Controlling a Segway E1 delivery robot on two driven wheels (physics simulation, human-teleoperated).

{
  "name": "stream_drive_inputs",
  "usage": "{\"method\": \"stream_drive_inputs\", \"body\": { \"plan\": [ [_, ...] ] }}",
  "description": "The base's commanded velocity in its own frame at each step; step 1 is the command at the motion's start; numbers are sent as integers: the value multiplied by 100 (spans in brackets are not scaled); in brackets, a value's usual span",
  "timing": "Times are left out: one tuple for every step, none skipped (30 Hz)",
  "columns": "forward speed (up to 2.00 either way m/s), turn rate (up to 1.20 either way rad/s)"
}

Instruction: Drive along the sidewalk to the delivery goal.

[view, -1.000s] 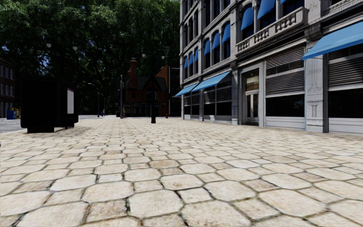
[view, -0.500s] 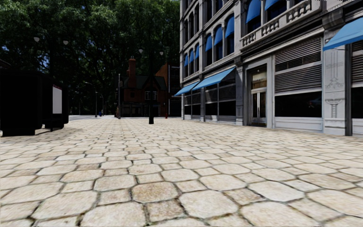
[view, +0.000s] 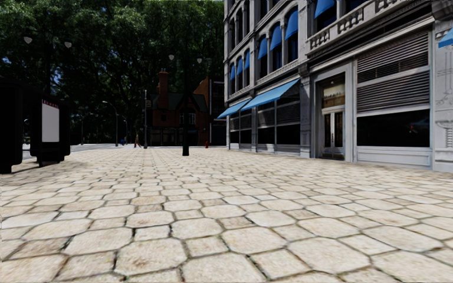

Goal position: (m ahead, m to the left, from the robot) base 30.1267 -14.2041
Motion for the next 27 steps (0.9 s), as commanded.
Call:
{"method": "stream_drive_inputs", "body": {
  "plan": [
    [200,0],
    [200,0],
    [200,0],
    [200,0],
    [200,0],
    [200,0],
    [200,0],
    [200,0],
    [200,0],
    [200,0],
    [200,0],
    [200,0],
    [200,0],
    [200,0],
    [200,0],
    [200,0],
    [200,0],
    [200,0],
    [200,0],
    [200,0],
    [200,0],
    [200,0],
    [200,0],
    [200,0],
    [200,0],
    [200,0],
    [200,0]
  ]
}}
